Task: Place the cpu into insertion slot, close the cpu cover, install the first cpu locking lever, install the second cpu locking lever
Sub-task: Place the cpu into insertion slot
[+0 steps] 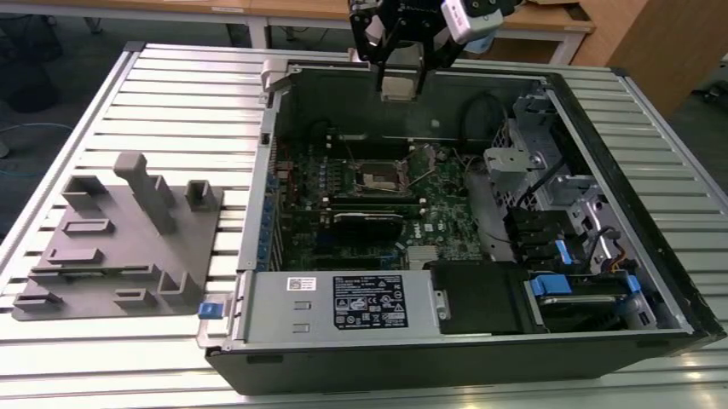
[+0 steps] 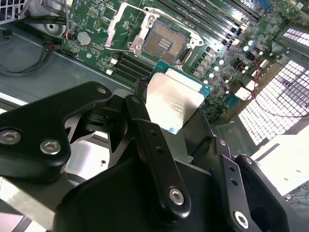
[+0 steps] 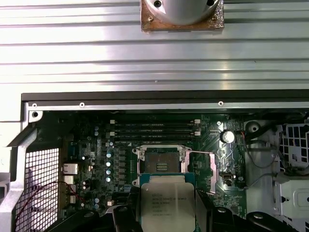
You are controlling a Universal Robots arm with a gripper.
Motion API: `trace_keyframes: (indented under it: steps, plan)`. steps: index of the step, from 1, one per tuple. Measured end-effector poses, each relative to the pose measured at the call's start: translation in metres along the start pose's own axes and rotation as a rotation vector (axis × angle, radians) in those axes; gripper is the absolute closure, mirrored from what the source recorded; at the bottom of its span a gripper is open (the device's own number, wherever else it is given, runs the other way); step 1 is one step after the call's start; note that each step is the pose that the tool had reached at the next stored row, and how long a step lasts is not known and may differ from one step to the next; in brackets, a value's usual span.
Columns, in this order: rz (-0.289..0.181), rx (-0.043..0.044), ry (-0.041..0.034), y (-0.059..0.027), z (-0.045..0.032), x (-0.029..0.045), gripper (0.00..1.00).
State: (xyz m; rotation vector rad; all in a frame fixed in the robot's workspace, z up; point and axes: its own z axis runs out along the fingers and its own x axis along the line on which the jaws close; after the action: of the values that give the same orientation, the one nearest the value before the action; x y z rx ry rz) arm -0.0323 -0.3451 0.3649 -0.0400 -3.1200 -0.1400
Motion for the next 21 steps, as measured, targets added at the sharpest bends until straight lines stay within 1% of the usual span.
trace_keyframes:
  steps: [6,21]
  plan:
    - [0.000,0.0000,0.0000,-0.0002,0.0022,0.0000,0.46]
    - [0.000,-0.0002,-0.0001,-0.0004,0.0043,-0.0001,0.46]
